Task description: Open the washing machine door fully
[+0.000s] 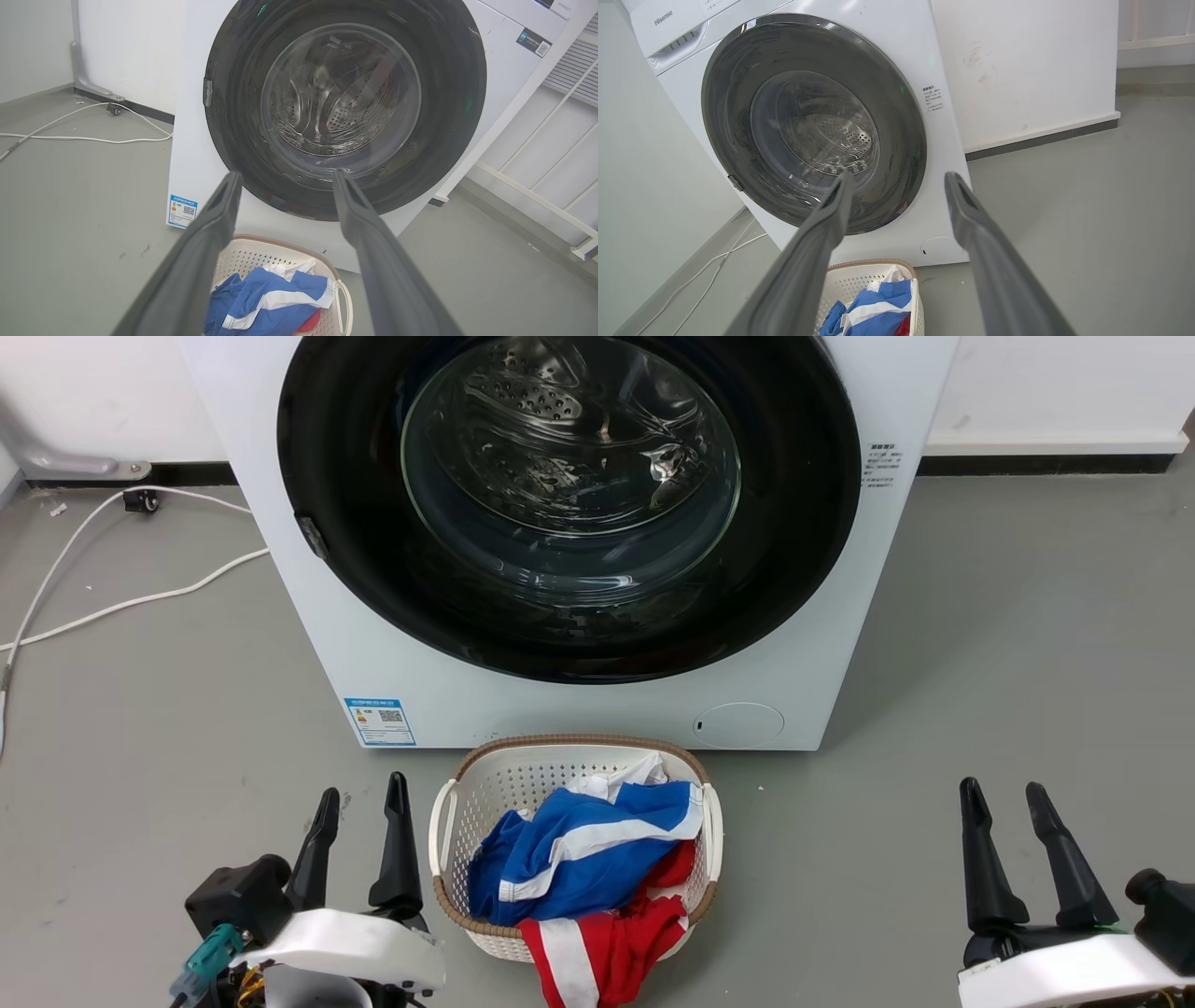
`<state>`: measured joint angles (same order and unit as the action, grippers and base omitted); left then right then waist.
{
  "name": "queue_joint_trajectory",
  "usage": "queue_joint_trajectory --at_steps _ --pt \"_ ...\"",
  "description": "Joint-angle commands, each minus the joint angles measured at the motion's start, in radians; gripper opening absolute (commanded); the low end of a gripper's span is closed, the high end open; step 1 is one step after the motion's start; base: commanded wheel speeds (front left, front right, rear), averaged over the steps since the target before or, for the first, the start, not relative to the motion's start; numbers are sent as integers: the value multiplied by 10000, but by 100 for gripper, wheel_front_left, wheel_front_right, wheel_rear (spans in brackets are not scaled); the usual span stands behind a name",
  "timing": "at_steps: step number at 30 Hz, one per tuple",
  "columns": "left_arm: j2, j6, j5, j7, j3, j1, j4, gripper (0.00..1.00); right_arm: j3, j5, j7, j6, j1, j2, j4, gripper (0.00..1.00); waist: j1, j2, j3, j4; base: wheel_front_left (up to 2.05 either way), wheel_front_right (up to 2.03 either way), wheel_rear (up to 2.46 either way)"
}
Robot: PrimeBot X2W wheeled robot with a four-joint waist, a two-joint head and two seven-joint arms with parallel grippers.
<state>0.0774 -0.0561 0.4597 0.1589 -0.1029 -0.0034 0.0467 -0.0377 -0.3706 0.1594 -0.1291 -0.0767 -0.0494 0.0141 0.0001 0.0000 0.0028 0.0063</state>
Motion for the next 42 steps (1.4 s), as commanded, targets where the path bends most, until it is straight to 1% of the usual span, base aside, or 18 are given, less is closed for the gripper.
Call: queue_joint_trajectory --at_steps 1,27,42 --pt "5 -33 -265 92 -31 25 -132 100 11 311 104 -21 -38 -23 168 100 0 0 -3 -2 0 0 0" --pt "-222 282 -2325 689 -6 315 26 100 29 1989 677 -24 -449 -18 555 100 0 0 -34 41 0 0 0" --pt "-269 326 -3050 935 0 430 235 100 33 2656 933 -16 -616 -14 647 100 -1 0 -60 54 0 0 0"
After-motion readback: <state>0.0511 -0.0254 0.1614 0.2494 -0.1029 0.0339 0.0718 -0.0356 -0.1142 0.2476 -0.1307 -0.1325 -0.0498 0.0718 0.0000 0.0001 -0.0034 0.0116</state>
